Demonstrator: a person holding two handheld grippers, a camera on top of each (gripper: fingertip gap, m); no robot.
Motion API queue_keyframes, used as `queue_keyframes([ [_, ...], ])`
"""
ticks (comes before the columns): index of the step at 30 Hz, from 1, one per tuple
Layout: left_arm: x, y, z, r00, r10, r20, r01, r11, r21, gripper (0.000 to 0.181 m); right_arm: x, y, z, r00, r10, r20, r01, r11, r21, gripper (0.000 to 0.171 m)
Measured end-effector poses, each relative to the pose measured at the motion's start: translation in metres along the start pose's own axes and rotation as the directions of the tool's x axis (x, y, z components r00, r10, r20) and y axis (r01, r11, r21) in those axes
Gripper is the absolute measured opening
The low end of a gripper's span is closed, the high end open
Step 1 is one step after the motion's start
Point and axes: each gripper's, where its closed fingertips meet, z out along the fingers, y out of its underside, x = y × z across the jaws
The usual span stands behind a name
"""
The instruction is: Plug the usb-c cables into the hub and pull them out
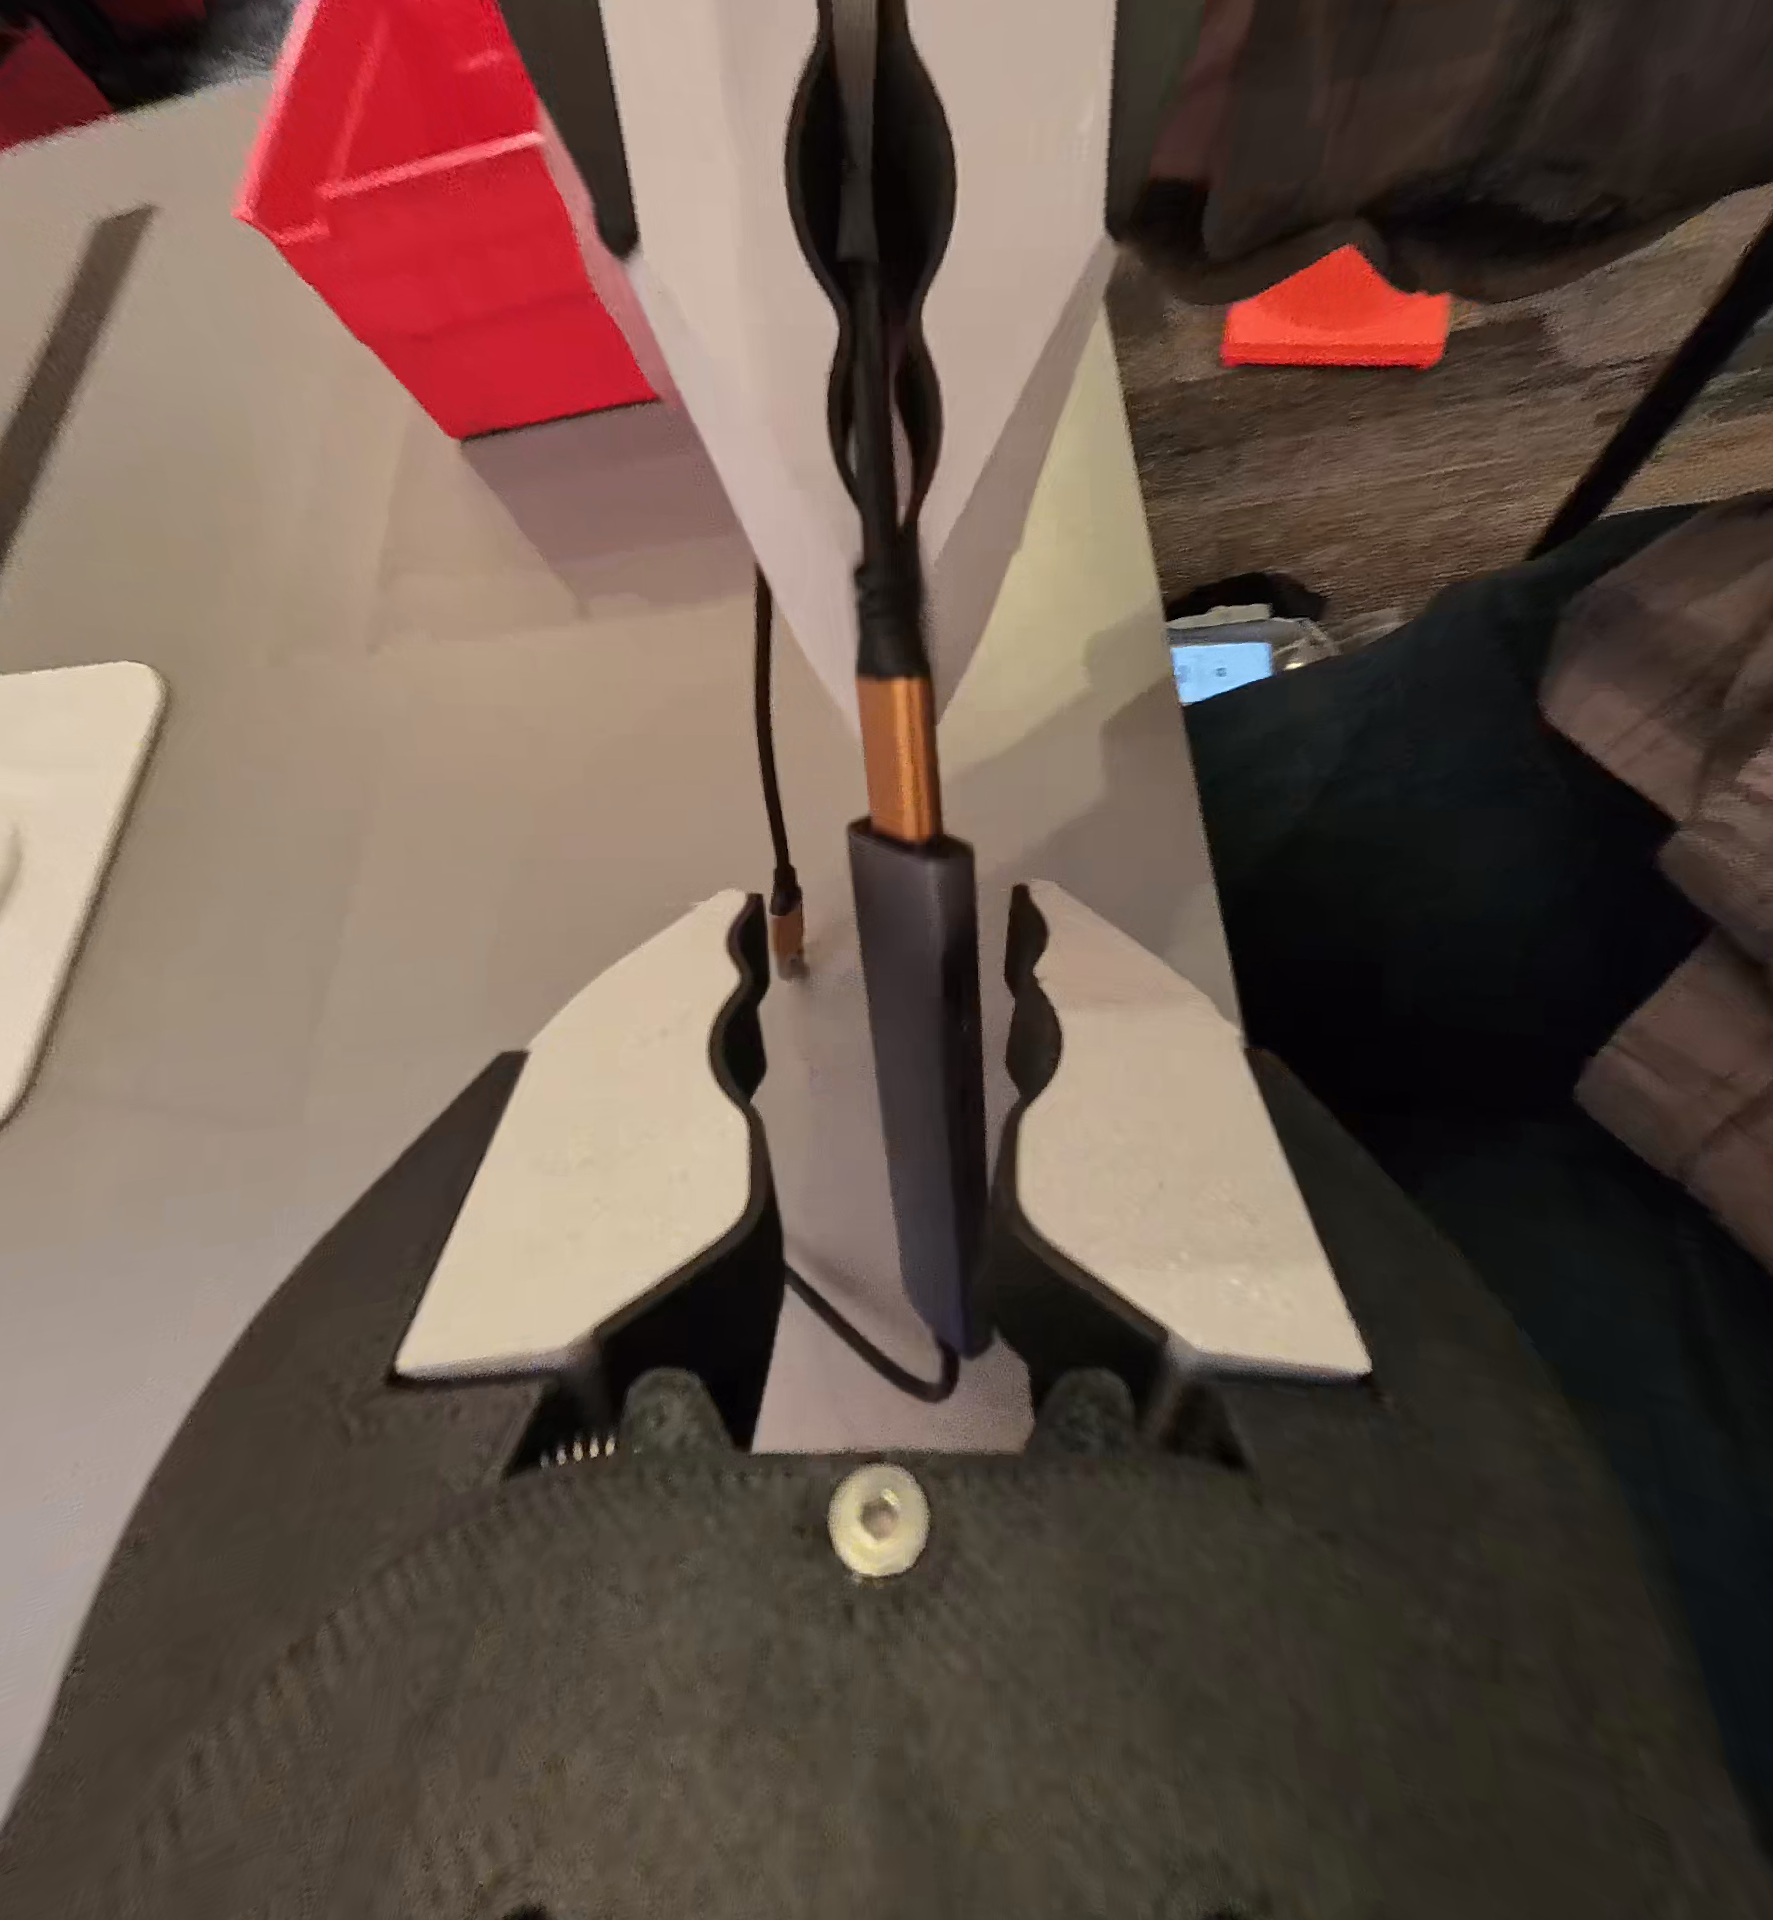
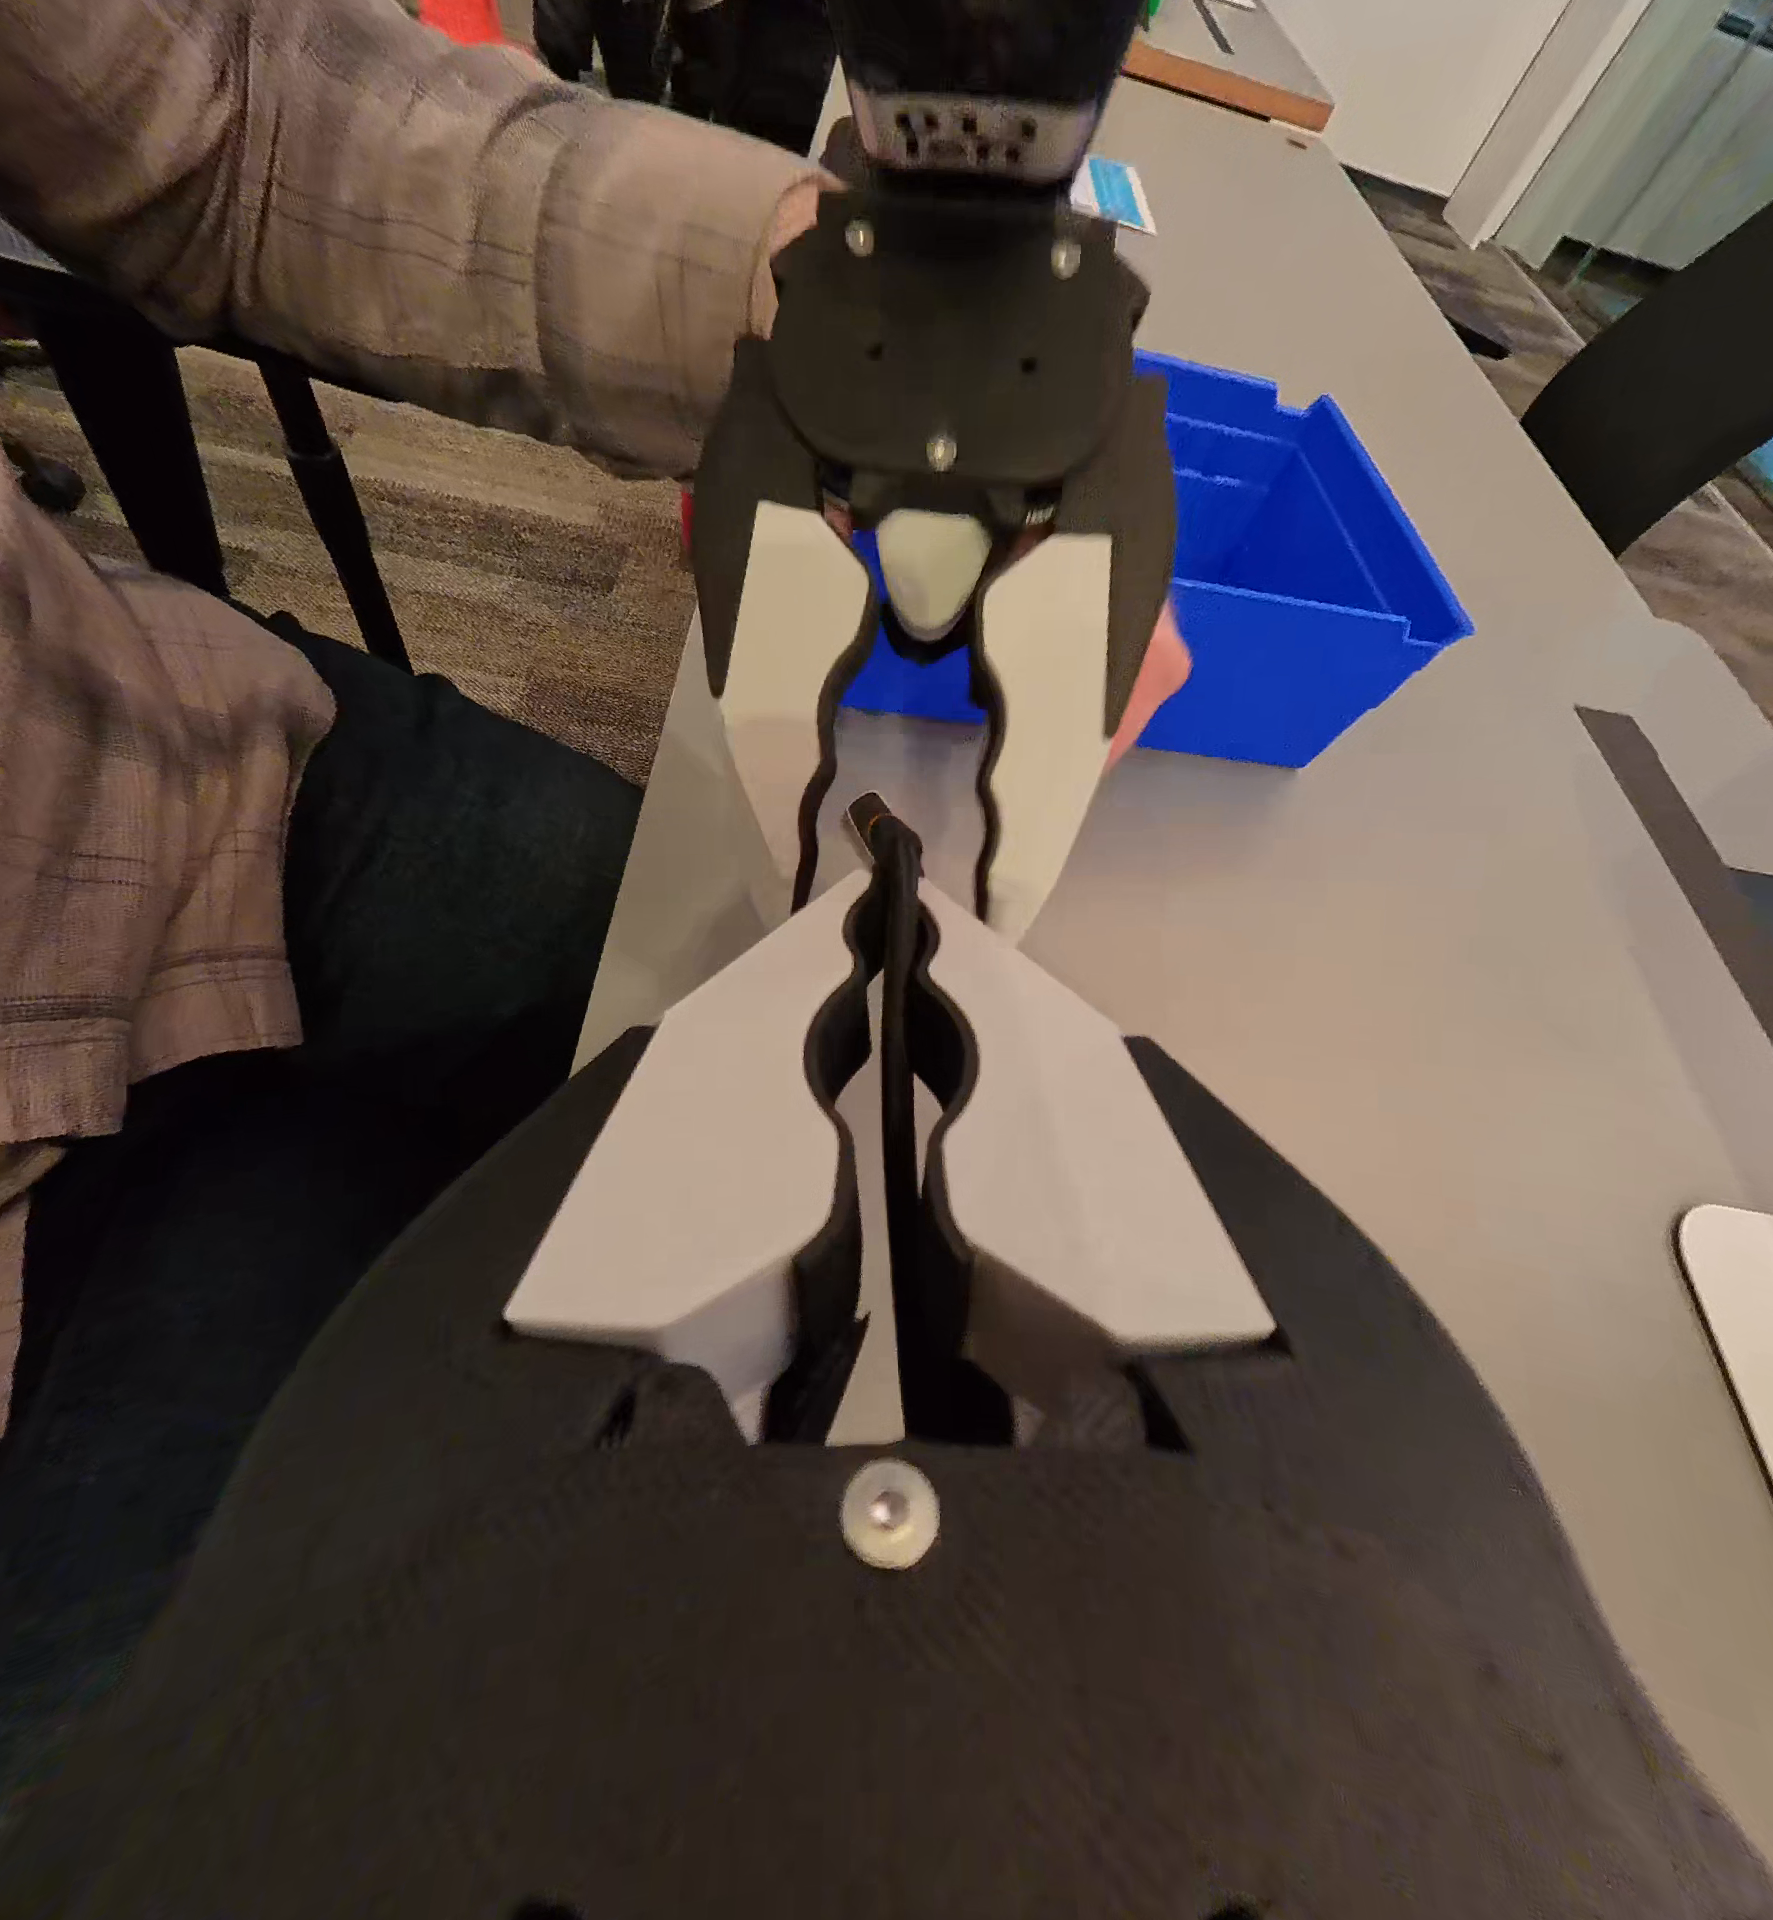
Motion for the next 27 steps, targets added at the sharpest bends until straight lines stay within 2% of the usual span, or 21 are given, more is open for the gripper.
queue_keyframes([
  [1,0.003,0.004,0.003,1.0,-0.014,-0.026,0.014,1.0,-0.011,0.039,0.0,0.0,0.0,1.0,-0.003,0.0,0.003,1.0,-0.003,0.0],
  [3,0.006,0.01,0.007,0.999,-0.001,-0.04,0.0,1.0,-0.025,0.017,0.0,0.002,0.0,1.0,-0.007,0.0,0.007,1.0,-0.004,0.0],
  [9,-0.016,0.017,0.014,0.993,0.038,0.114,-0.027,0.995,-0.099,0.017,0.013,0.016,-0.009,0.989,0.14,-0.05,-0.142,0.988,-0.054,0.001],
  [10,-0.021,0.019,0.013,0.985,0.077,0.157,-0.056,0.989,-0.133,0.017,0.016,0.017,-0.01,0.983,0.171,-0.071,-0.176,0.982,-0.069,0.02],
  [13,-0.034,0.025,0.013,0.95,0.168,0.263,-0.104,0.964,-0.244,0.017,0.016,0.013,-0.013,0.965,0.244,-0.096,-0.252,0.964,-0.081,0.05],
  [17,-0.039,0.02,0.013,0.915,0.232,0.331,-0.13,0.944,-0.303,0.016,0.019,0.013,-0.01,0.943,0.292,-0.162,-0.311,0.944,-0.106,0.039],
  [21,-0.041,0.014,0.013,0.871,0.317,0.376,-0.175,0.914,-0.366,0.017,0.018,0.024,0.001,0.924,0.339,-0.178,-0.363,0.923,-0.128,0.011],
  [25,-0.046,0.015,0.009,0.819,0.404,0.408,-0.207,0.87,-0.447,0.017,0.018,0.023,0.002,0.914,0.363,-0.179,-0.384,0.919,-0.096,0.01],
  [27,-0.046,0.013,0.009,0.818,0.403,0.41,-0.21,0.873,-0.44,0.017,0.018,0.021,0.001,0.916,0.358,-0.18,-0.375,0.924,-0.076,0.009],
])
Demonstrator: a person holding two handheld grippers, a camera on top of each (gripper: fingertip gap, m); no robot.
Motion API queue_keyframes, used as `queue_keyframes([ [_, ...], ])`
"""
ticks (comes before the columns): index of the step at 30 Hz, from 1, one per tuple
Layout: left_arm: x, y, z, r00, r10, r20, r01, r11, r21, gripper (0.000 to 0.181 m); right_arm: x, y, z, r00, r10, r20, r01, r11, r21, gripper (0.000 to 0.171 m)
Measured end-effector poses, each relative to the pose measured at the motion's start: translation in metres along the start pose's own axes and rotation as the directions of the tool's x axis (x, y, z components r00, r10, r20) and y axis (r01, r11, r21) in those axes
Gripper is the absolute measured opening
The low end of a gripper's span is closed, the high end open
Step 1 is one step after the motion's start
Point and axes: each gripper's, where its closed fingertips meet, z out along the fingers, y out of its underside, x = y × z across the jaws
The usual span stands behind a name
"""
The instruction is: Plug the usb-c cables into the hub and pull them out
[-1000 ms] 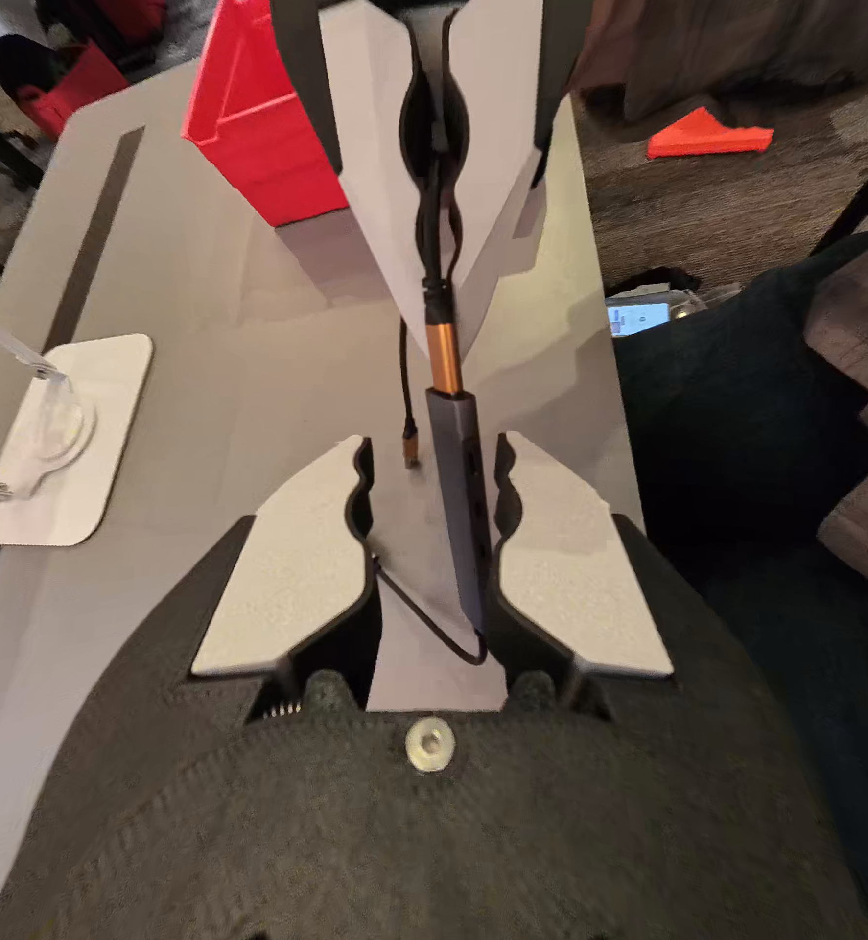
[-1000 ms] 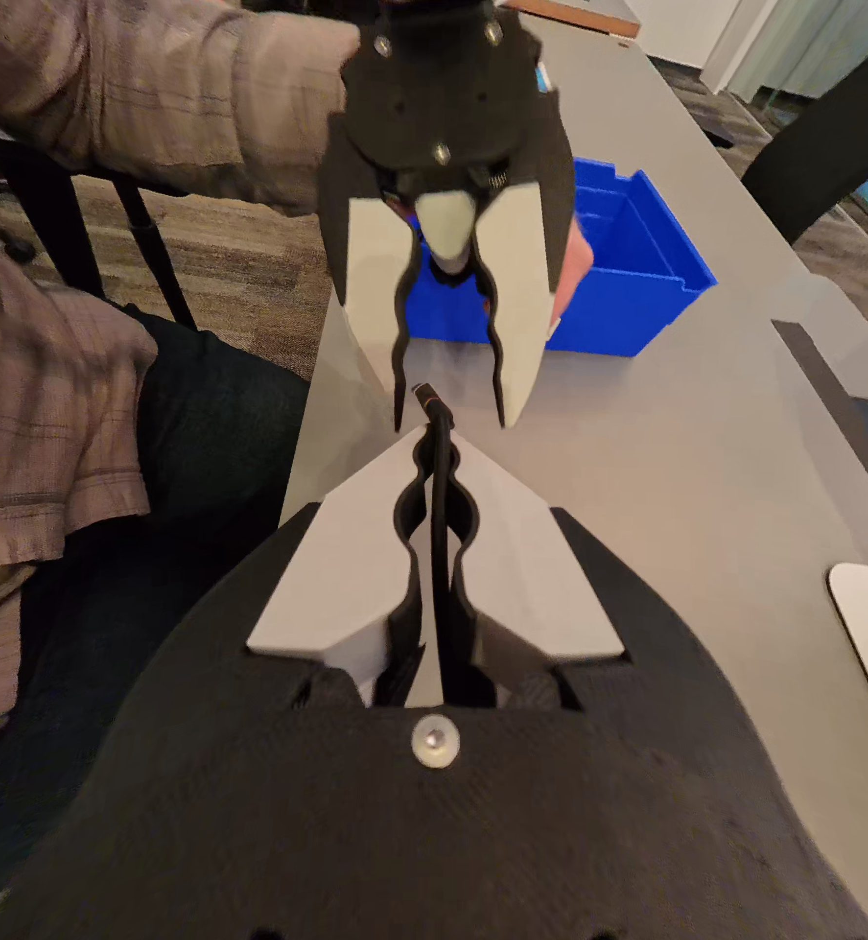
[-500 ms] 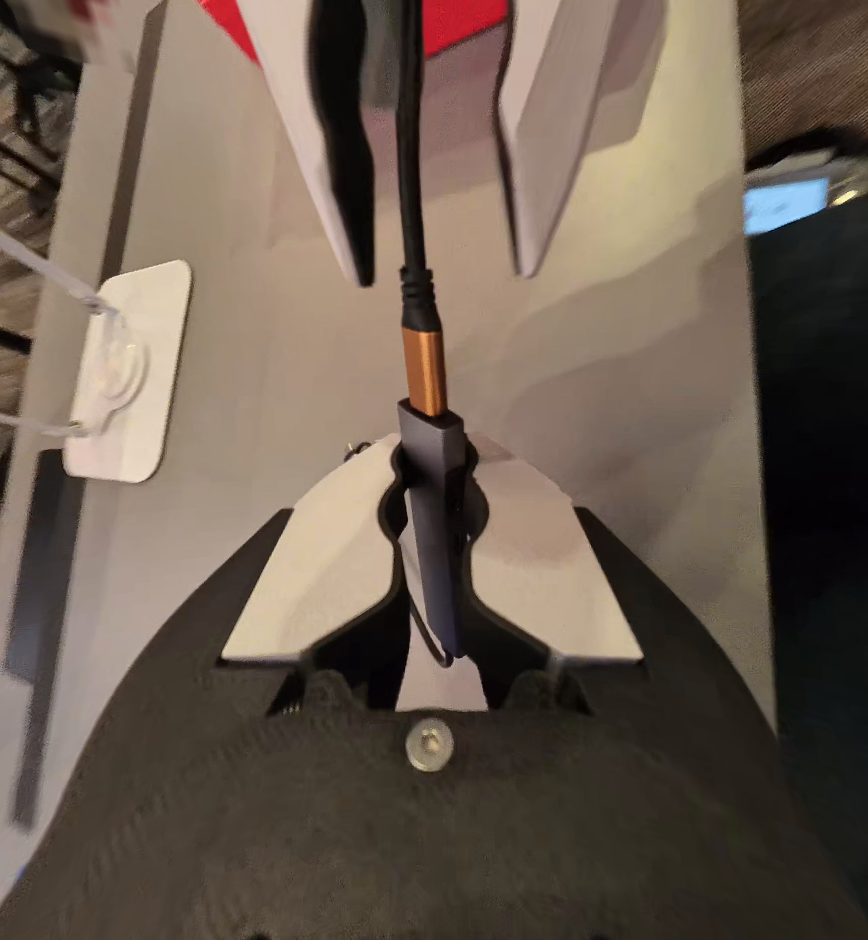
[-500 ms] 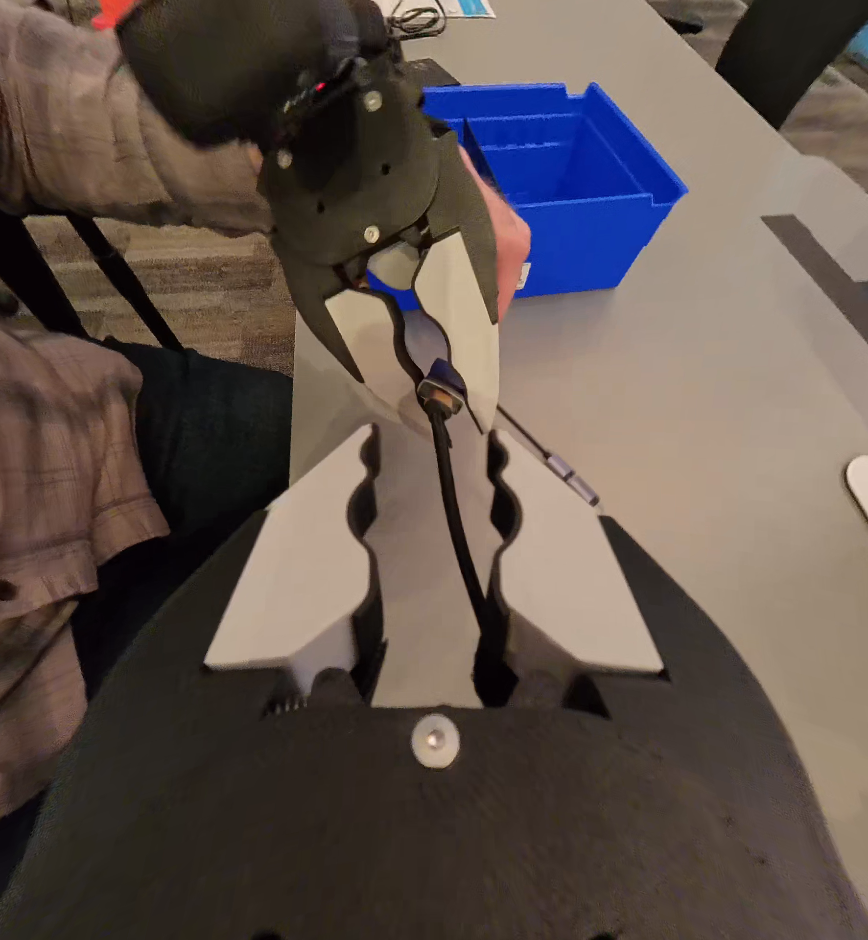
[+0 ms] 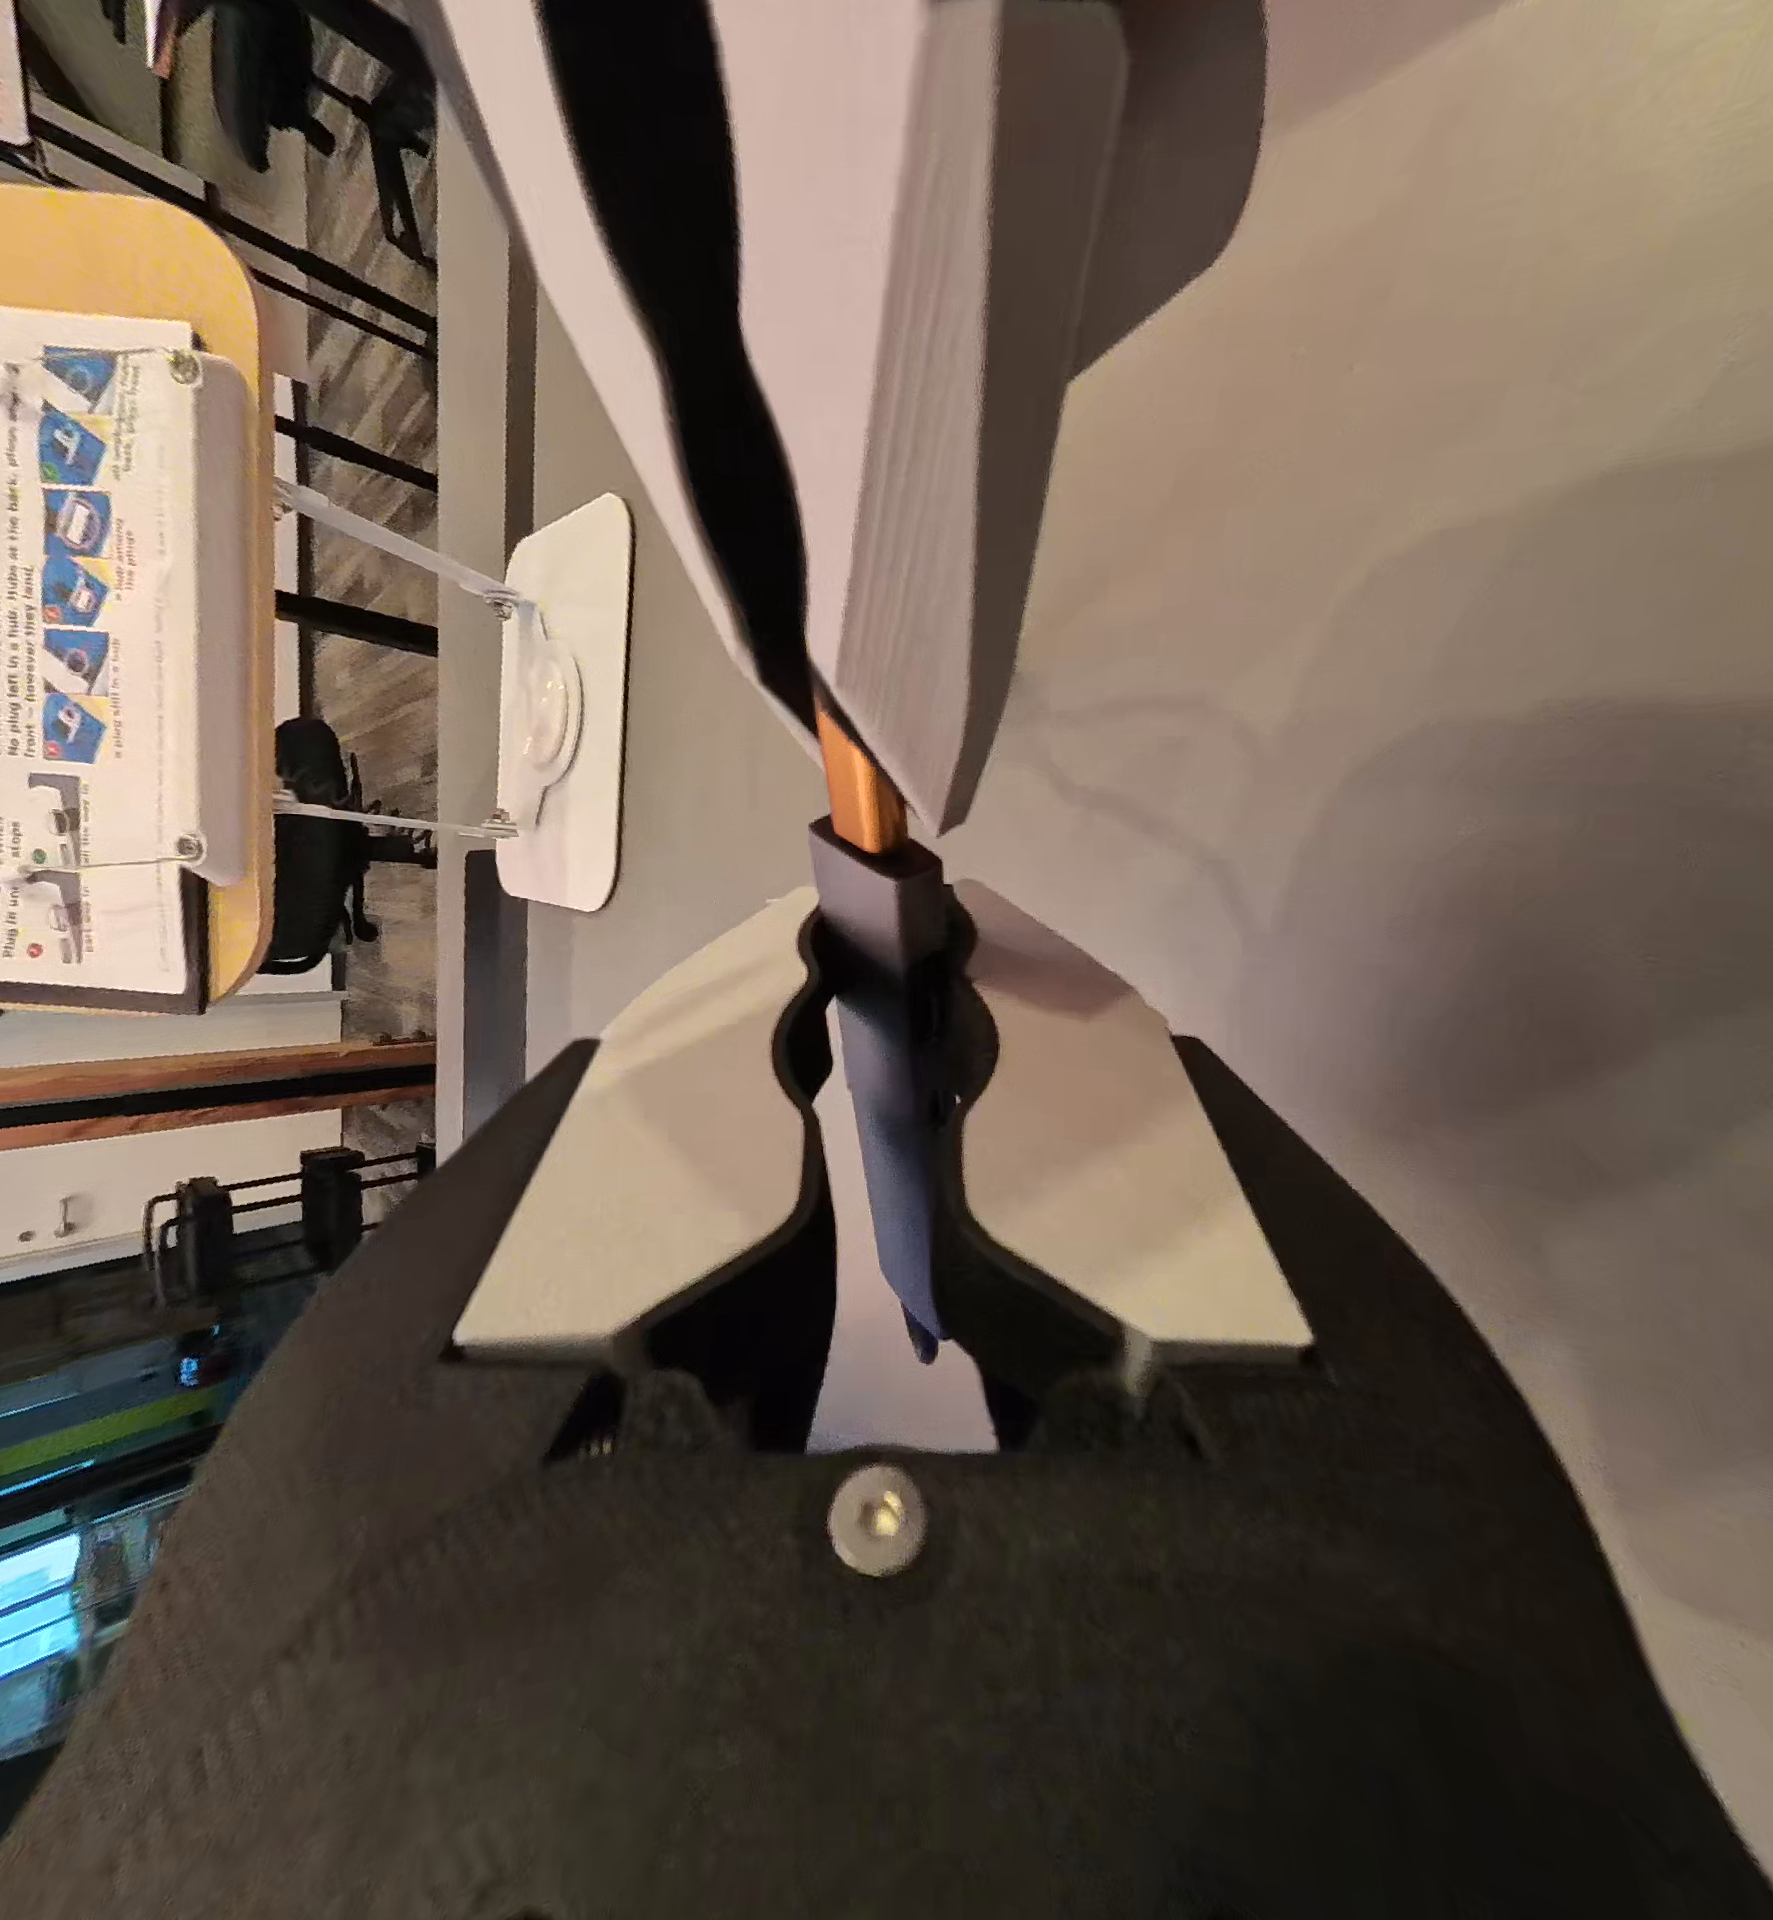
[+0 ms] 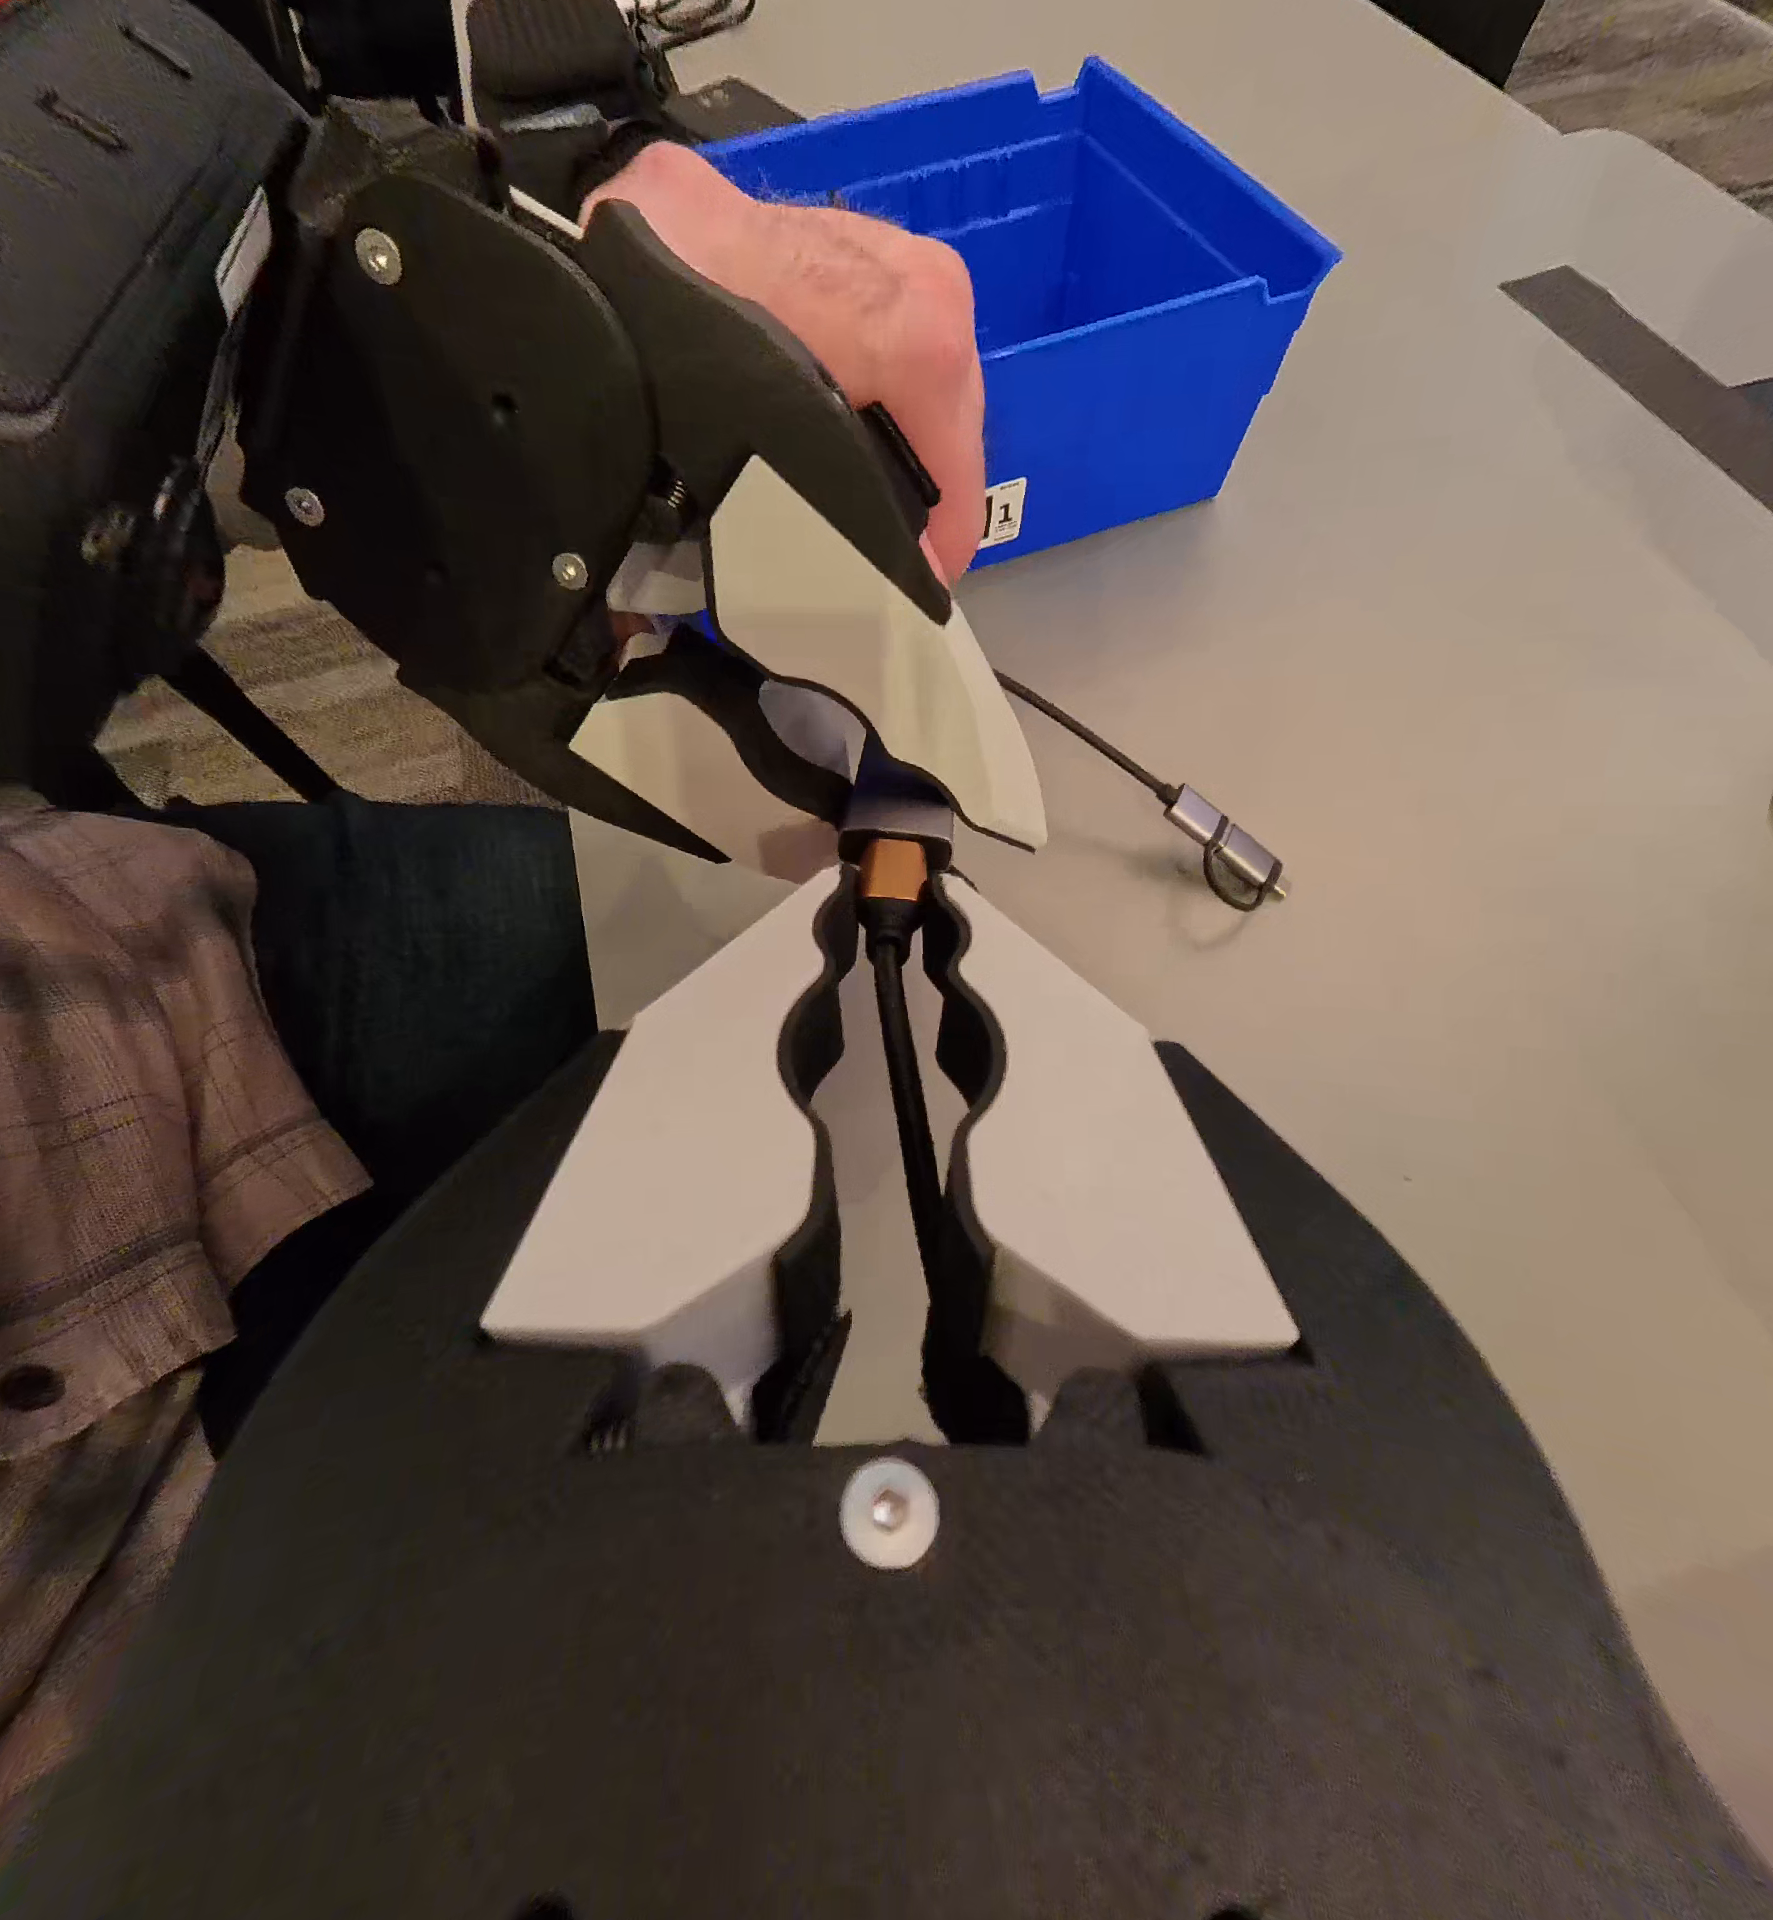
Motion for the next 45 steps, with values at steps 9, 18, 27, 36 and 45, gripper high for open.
queue_keyframes([
  [9,0.002,-0.016,-0.023,0.968,-0.133,-0.211,0.172,0.969,0.176,0.037,-0.007,-0.005,-0.011,0.99,-0.012,0.143,-0.011,0.987,0.16,0.009],
  [18,0.023,-0.026,-0.038,0.853,-0.207,-0.48,0.34,0.917,0.209,0.046,-0.032,-0.006,-0.008,0.957,-0.187,0.221,0.154,0.975,0.16,0.009],
  [27,0.044,-0.029,-0.035,0.803,-0.204,-0.561,0.356,0.918,0.176,0.024,-0.032,-0.005,-0.006,0.949,-0.228,0.216,0.195,0.967,0.163,0.01],
  [36,0.039,-0.023,-0.023,0.815,-0.261,-0.518,0.376,0.917,0.13,0.023,-0.021,-0.007,-0.006,0.975,-0.159,0.153,0.132,0.977,0.169,0.018],
  [45,0.037,-0.022,-0.021,0.796,-0.302,-0.524,0.412,0.905,0.104,0.023,-0.017,-0.01,-0.004,0.983,-0.08,0.162,0.041,0.972,0.232,0.011],
])
